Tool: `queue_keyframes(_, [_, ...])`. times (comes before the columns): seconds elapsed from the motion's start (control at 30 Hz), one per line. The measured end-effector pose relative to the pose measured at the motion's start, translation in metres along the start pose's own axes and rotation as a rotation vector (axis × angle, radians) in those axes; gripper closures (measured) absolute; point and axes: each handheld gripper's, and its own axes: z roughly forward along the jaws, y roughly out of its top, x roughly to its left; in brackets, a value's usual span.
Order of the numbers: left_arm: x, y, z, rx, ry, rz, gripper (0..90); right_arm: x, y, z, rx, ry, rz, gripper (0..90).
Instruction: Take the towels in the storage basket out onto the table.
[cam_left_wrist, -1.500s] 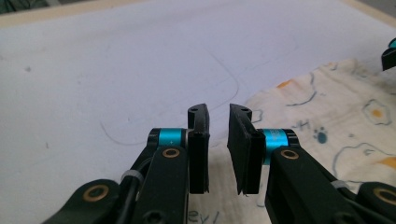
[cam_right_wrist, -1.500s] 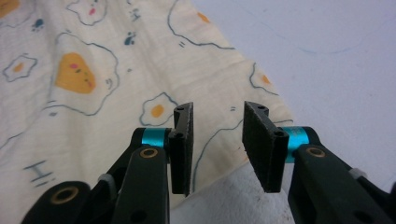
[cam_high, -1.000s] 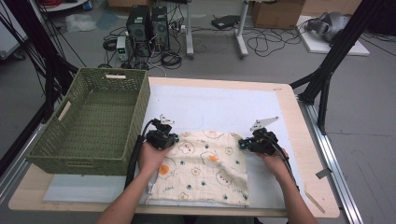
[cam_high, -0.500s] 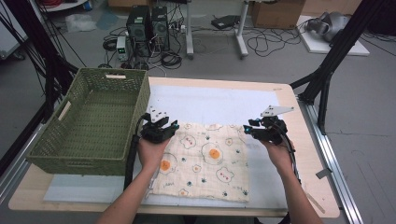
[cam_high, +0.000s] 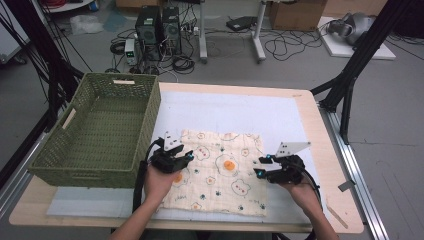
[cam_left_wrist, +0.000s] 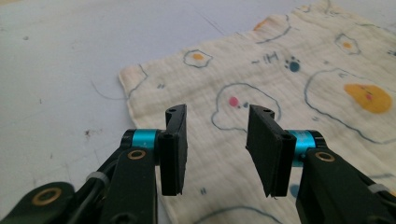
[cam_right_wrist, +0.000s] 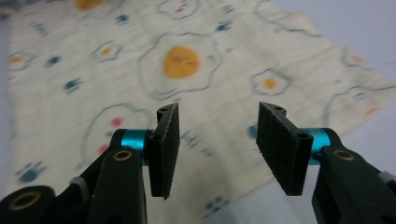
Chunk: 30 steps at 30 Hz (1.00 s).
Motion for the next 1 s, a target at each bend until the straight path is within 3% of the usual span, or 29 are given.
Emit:
queue_keyframes(0.13, [-0.007, -0.016, -0.011, 0.026, -0.026, 0.045, 56.3, 0.016, -0.014, -0.003, 0.017, 0.051, -0.017, 47.1])
queue_keyframes(0.33, [-0.008, -0.034, -0.027, 0.025, -0.054, 0.033, 51.2, 0.034, -0.018, -0.005, 0.032, 0.098, -0.063, 53.4])
queue_keyframes(0.43, [-0.009, -0.038, -0.031, 0.048, -0.078, 0.062, 51.8, 0.038, -0.021, 0.000, 0.076, 0.108, -0.073, 57.3])
queue_keyframes(0.57, [-0.009, -0.044, -0.030, 0.107, -0.145, 0.062, 64.3, 0.037, -0.022, 0.007, 0.110, 0.095, -0.095, 69.1])
queue_keyframes(0.7, [-0.005, -0.048, -0.031, 0.104, -0.149, 0.080, 77.3, 0.033, -0.021, 0.005, 0.125, 0.102, -0.085, 87.6])
queue_keyframes(0.8, [-0.002, -0.049, -0.032, 0.101, -0.166, 0.070, 87.2, 0.032, -0.023, 0.004, 0.121, 0.106, -0.090, 88.6])
queue_keyframes(1.0, [-0.007, -0.050, -0.035, 0.106, -0.189, 0.074, 88.8, 0.032, -0.027, -0.002, 0.117, 0.121, -0.088, 89.1])
